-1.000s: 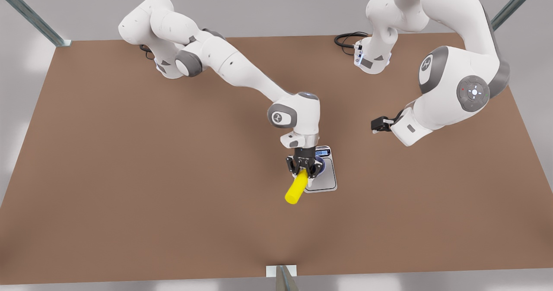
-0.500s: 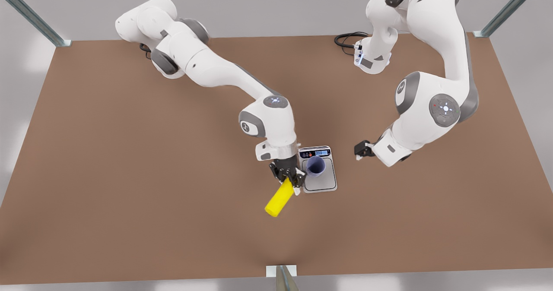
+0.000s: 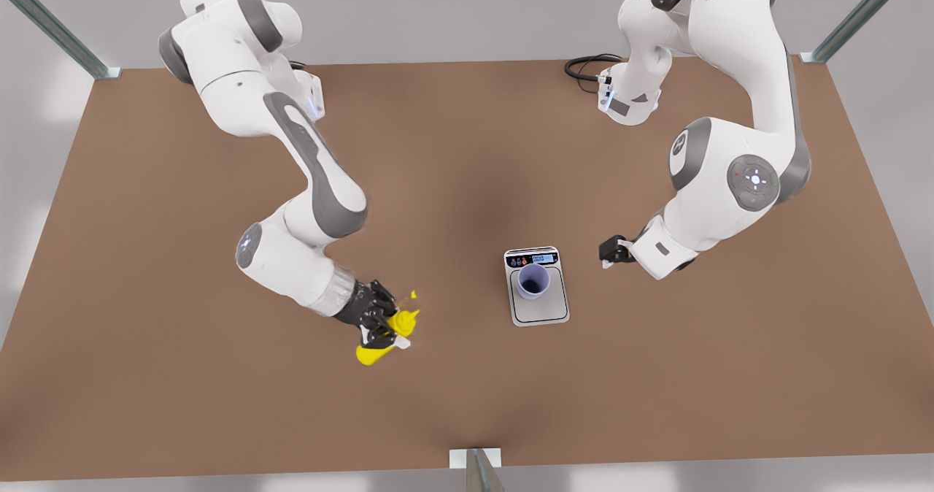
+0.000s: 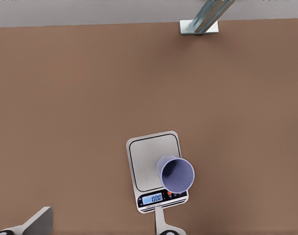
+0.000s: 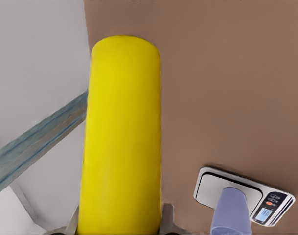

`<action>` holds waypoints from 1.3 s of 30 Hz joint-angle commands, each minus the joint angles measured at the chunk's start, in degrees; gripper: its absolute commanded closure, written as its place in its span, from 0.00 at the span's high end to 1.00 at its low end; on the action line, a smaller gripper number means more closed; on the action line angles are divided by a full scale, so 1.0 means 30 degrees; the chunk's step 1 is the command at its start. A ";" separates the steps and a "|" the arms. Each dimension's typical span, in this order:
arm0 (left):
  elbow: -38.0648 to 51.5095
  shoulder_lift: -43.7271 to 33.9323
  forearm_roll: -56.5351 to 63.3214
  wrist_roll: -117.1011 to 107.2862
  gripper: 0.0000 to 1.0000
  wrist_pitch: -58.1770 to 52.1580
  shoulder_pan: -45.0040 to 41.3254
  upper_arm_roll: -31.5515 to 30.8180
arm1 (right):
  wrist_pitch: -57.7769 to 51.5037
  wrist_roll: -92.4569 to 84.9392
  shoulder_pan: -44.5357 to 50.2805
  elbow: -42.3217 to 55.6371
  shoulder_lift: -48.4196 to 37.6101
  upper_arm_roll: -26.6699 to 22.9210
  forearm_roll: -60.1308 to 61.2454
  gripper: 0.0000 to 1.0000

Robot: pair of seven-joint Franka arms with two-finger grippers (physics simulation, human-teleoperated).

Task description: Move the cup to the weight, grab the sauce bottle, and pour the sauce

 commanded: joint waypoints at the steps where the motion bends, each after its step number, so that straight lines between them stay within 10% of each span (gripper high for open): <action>1: 0.0011 -0.0002 0.0001 0.0000 1.00 0.0006 0.0000 0.0001 | -0.0085 -0.0381 -0.0043 -0.0232 -0.0091 -0.0013 0.0795 0.36; 10: -0.0018 0.0027 0.0001 0.0029 1.00 0.0064 0.0000 -0.0029 | -0.6440 -0.7326 -0.2006 -0.3133 -0.0180 -0.3263 1.2400 0.36; 18: -0.0018 0.0027 0.0001 0.0117 1.00 0.0064 0.0000 -0.0058 | -1.4792 -1.1047 -0.5727 -0.4979 0.0465 -0.3587 1.3720 0.34; 33: 0.0011 0.0057 0.0001 0.0059 1.00 0.0093 -0.0029 -0.0234 | -1.4089 -1.3392 -0.6870 -0.5477 0.3131 -0.2913 1.1815 0.36; 37: -0.0018 0.0057 0.0001 0.0059 1.00 0.0064 -0.0029 -0.0234 | -1.3768 -1.3802 -0.6987 -0.5448 0.3628 -0.2737 1.1756 0.46; 39: -0.0018 0.0057 0.0001 0.0059 1.00 0.0065 -0.0029 -0.0234 | -1.3620 -1.3831 -0.6987 -0.5419 0.3921 -0.2737 1.1756 0.72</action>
